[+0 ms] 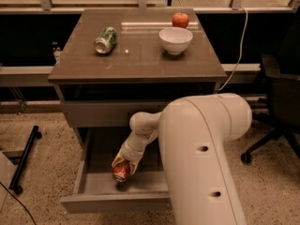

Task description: Pick coke can from middle drawer and place on counter

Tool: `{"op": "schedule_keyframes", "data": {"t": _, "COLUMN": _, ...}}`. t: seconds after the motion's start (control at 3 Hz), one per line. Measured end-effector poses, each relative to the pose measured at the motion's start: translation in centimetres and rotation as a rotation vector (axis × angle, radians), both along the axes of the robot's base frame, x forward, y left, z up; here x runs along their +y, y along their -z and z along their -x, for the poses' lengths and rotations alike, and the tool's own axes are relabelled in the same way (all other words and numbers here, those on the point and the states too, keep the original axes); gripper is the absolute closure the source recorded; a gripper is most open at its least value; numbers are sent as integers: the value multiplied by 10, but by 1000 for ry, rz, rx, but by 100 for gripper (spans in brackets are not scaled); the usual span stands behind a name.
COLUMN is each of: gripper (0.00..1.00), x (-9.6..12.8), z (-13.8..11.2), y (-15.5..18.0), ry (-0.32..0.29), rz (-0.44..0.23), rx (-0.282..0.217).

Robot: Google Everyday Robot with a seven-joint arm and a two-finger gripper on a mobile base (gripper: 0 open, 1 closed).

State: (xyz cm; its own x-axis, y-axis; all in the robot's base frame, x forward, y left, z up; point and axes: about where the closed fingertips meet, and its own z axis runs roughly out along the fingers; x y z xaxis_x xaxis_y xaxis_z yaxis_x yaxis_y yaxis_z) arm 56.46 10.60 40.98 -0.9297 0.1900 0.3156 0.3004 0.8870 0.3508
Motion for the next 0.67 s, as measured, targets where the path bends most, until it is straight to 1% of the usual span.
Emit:
{"op": "schedule_keyframes", "data": {"t": 0.33, "gripper": 100, "x": -9, "z": 6, "y": -39, "ry": 10, "rz": -80, "rx": -101}}
{"op": "schedule_keyframes", "data": {"t": 0.67, "gripper": 100, "x": -28, "z": 16, "y": -85, "ry": -40, "rz": -150, "rx": -201}}
